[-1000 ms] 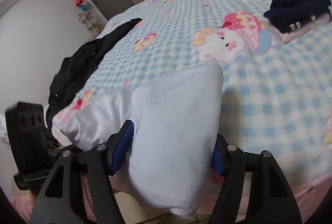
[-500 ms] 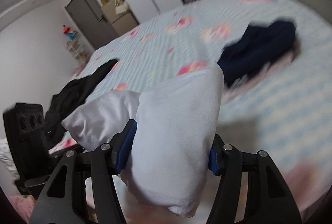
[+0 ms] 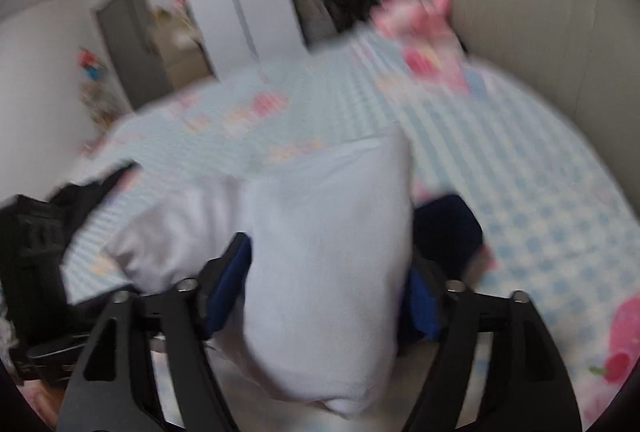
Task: Fold clothes
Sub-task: 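Carry the folded shirt with both grippers onto the navy clothes stack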
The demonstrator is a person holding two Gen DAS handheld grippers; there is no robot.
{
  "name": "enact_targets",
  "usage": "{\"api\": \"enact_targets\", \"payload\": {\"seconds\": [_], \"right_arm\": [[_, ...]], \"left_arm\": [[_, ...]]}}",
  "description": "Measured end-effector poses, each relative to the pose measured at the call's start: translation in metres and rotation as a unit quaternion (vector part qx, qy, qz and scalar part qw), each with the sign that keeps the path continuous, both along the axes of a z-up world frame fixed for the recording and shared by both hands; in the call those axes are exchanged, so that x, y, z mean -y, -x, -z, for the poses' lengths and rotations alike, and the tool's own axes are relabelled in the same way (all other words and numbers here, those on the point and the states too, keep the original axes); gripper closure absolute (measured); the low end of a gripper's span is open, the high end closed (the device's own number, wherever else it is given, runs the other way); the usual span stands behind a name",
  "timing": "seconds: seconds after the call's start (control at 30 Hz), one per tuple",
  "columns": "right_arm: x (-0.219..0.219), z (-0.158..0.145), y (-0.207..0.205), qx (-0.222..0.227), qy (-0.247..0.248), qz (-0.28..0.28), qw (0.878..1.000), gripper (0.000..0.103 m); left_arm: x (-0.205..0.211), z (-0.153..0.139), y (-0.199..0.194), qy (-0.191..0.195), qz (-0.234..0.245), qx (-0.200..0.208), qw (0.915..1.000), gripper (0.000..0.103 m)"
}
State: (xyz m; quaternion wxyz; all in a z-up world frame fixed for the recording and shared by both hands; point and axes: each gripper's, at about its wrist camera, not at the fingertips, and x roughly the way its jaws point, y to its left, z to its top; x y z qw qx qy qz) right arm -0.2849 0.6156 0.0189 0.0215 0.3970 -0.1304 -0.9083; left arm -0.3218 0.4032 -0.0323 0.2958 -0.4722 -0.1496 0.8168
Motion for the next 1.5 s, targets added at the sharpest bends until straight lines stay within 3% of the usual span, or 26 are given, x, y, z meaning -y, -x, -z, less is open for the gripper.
{"api": "enact_targets", "payload": {"seconds": [0.03, 0.07, 0.13, 0.2, 0.3, 0.4, 0.47, 0.5, 0.57, 0.73, 0.97, 1.03, 1.2, 1.27, 1.3, 1.5], "right_arm": [[-0.01, 0.016, 0.006, 0.019, 0.022, 0.005, 1.0, 0.026], [-0.02, 0.025, 0.005, 0.02, 0.064, 0.006, 0.998, 0.025], [-0.034, 0.018, -0.012, -0.023, 0.117, 0.018, 0.993, 0.025], [-0.04, -0.006, -0.033, -0.074, 0.122, 0.047, 0.989, 0.022], [-0.031, -0.044, -0.044, -0.121, 0.066, 0.053, 0.989, 0.021], [-0.004, -0.055, -0.019, -0.093, -0.035, 0.045, 0.994, 0.021], [0.011, -0.04, 0.002, -0.044, -0.068, 0.041, 0.996, 0.028], [0.016, -0.027, 0.008, -0.024, -0.075, 0.035, 0.996, 0.036], [0.017, -0.003, 0.01, -0.009, -0.072, 0.035, 0.997, 0.037], [-0.011, 0.054, -0.004, -0.02, 0.023, 0.04, 0.999, 0.024], [-0.008, 0.039, -0.013, -0.031, 0.012, 0.054, 0.998, 0.023], [-0.007, 0.032, -0.015, -0.031, 0.008, 0.06, 0.998, 0.023], [-0.002, 0.015, -0.021, -0.032, -0.004, 0.076, 0.997, 0.022], [0.003, -0.007, -0.031, -0.053, 0.001, 0.088, 0.995, 0.021], [0.006, -0.017, -0.034, -0.062, 0.004, 0.095, 0.994, 0.015], [0.071, -0.066, -0.026, -0.046, -0.079, 0.103, 0.99, 0.006]], "left_arm": [[0.004, 0.014, 0.003, -0.022, 0.011, 0.033, 0.9992, 0.037], [0.015, 0.014, -0.001, -0.057, 0.018, 0.035, 0.9976, 0.035], [0.035, -0.002, -0.015, -0.074, 0.024, -0.006, 0.9969, 0.034], [0.054, -0.024, -0.03, -0.059, 0.001, -0.069, 0.9959, 0.034], [0.066, -0.055, -0.036, -0.04, -0.048, -0.16, 0.9851, 0.034], [0.04, -0.066, -0.013, -0.032, -0.022, -0.188, 0.9814, 0.039], [0.019, -0.052, 0.012, -0.009, -0.006, -0.164, 0.9864, 0.046], [0.014, -0.04, 0.023, -0.002, 0.004, -0.126, 0.992, 0.05], [0.003, -0.004, 0.034, 0.007, 0.02, -0.046, 0.9987, 0.051], [0.016, 0.032, 0.008, -0.024, 0.0, -0.042, 0.9988, 0.048], [-0.001, 0.038, 0.012, 0.015, -0.017, -0.051, 0.9985, 0.046], [0.001, 0.031, 0.011, 0.029, -0.001, -0.05, 0.9983, 0.045], [0.024, -0.013, 0.016, 0.014, 0.021, -0.044, 0.9987, 0.039], [0.034, -0.037, 0.011, 0.029, 0.016, -0.08, 0.9962, 0.029], [0.04, -0.048, 0.01, 0.037, 0.014, -0.096, 0.9946, 0.024], [0.083, -0.094, 0.008, 0.099, -0.025, -0.135, 0.9855, 0.023]]}}
